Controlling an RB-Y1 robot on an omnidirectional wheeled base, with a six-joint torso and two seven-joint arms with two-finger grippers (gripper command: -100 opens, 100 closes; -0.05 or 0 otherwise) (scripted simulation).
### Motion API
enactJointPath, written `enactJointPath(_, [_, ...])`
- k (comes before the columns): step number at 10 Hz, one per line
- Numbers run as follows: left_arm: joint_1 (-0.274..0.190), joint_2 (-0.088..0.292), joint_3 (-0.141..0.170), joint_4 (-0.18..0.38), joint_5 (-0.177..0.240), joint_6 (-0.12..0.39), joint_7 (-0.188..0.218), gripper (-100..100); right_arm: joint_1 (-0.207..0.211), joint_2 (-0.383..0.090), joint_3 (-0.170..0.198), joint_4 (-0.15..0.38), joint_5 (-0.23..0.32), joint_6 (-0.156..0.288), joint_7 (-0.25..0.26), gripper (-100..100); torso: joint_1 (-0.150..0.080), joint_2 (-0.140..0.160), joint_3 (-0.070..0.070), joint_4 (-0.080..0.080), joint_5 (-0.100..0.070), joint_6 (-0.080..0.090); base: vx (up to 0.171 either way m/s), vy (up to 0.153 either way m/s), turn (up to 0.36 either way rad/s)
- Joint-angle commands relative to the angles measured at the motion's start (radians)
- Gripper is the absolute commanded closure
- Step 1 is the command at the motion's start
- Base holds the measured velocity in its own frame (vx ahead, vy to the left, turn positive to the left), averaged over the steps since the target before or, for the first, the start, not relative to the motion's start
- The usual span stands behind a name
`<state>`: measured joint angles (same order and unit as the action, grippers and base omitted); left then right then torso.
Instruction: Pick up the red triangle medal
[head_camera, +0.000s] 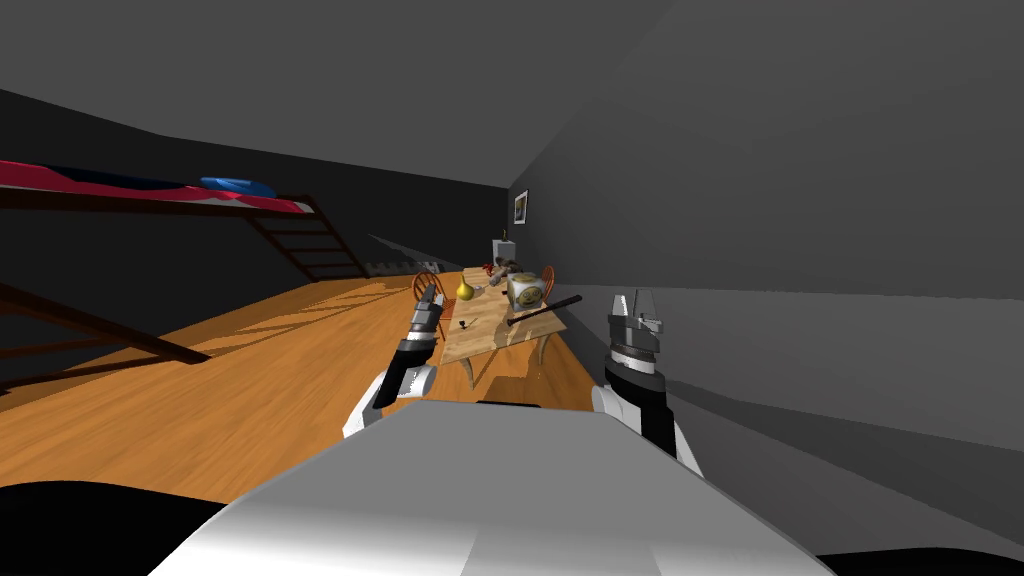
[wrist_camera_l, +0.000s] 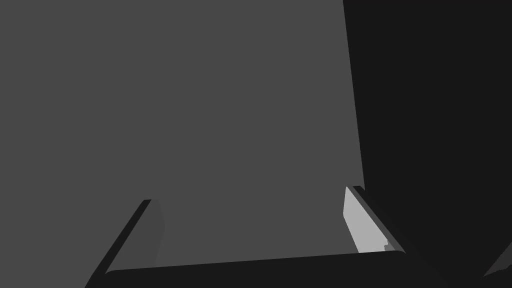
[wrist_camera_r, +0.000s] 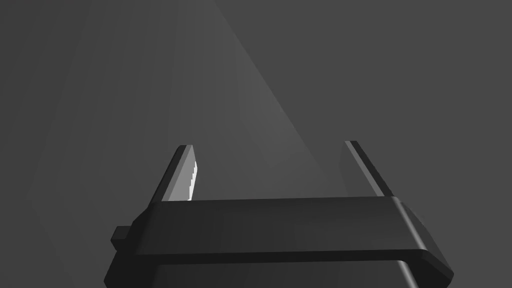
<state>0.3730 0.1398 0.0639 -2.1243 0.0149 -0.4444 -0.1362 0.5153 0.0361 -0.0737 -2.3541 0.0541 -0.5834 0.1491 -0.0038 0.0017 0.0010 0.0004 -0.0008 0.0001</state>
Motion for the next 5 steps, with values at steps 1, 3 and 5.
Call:
enactJointPath(1, [-0.005, 0.001, -0.004, 0.049, -0.008, -0.004, -0.017, -100, 0.000, 0.000, 0.000, 0.000, 0.000, 0.000, 0.000, 0, 0.000, 0.000, 0.000, 0.000, 0.000, 0.000, -0.020, -0.052, 0.001])
enactJointPath(3, [-0.022, 0.008, -0.002, 0.099, -0.017, 0.004, -0.036, -100, 0.000, 0.000, 0.000, 0.000, 0.000, 0.000, 0.000, 0, 0.000, 0.000, 0.000, 0.000, 0.000, 0.000, -0.024, -0.048, -0.003])
enactJointPath(5, [-0.041, 0.015, 0.001, 0.151, -0.027, 0.012, -0.057, -100, 0.000, 0.000, 0.000, 0.000, 0.000, 0.000, 0.000, 0, 0.001, 0.000, 0.000, 0.000, 0.000, 0.000, -0.023, -0.035, -0.002])
